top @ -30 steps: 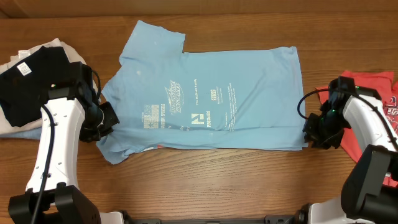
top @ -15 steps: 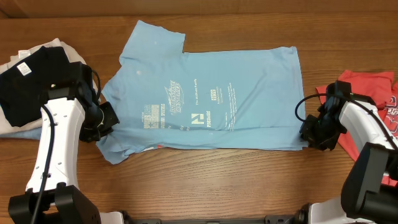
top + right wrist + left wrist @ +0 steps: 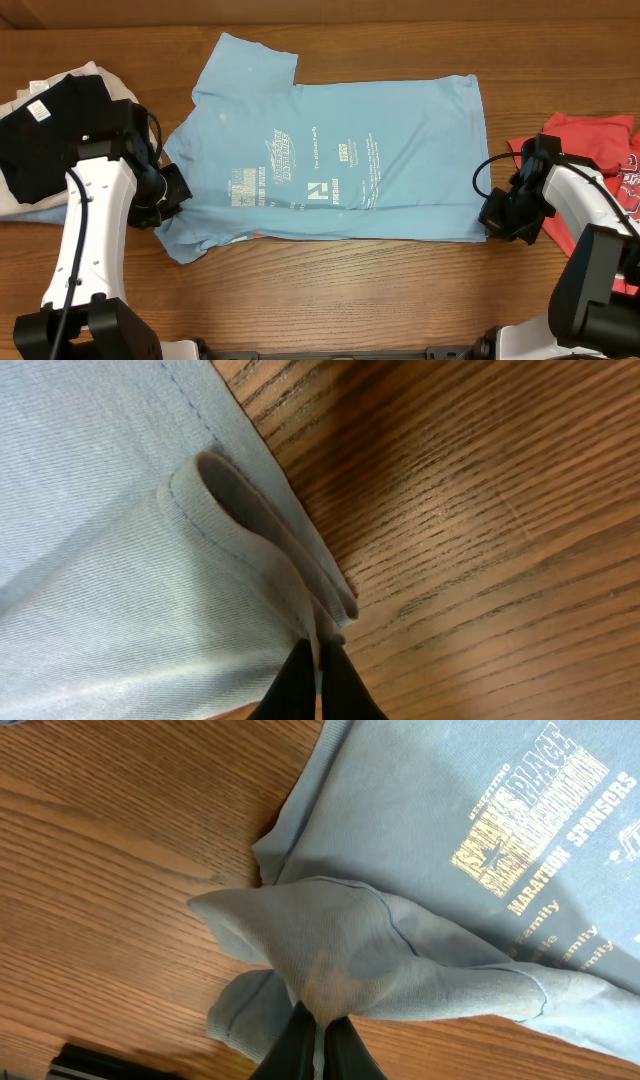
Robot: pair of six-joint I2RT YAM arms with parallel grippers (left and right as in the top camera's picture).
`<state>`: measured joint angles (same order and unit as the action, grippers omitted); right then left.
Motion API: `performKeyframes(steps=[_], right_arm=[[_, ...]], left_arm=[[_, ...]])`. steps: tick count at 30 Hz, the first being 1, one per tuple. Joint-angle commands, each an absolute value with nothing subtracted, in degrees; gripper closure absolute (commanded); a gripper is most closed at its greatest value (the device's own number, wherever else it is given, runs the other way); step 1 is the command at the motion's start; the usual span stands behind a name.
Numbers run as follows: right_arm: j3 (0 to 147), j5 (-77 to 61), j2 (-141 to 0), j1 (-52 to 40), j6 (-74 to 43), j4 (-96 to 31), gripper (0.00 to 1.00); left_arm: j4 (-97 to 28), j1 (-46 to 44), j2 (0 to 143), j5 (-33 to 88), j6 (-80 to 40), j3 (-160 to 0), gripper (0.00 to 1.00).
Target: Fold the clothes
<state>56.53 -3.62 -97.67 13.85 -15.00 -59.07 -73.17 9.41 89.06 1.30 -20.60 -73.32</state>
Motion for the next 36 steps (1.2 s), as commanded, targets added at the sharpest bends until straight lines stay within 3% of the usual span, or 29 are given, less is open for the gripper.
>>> performKeyframes(steps=[1, 13, 36], right_arm=[[57.06, -3.53, -97.95, 13.96, -15.09, -59.35, 0.96], [75.2, -3.53, -97.95, 14.0, -15.03, -65.34, 0.96], [75.33, -3.53, -98.13, 13.98, -14.83, -62.04, 0.96]], left_arm=[[-73.06, 9.65, 89.36, 1.13, -19.27, -72.95, 0.96], [-66.04, 9.67, 89.36, 1.19, -19.35, -72.95, 0.96], [-59.0, 9.3, 97.25, 4.56, -19.31, -72.95, 0.96]])
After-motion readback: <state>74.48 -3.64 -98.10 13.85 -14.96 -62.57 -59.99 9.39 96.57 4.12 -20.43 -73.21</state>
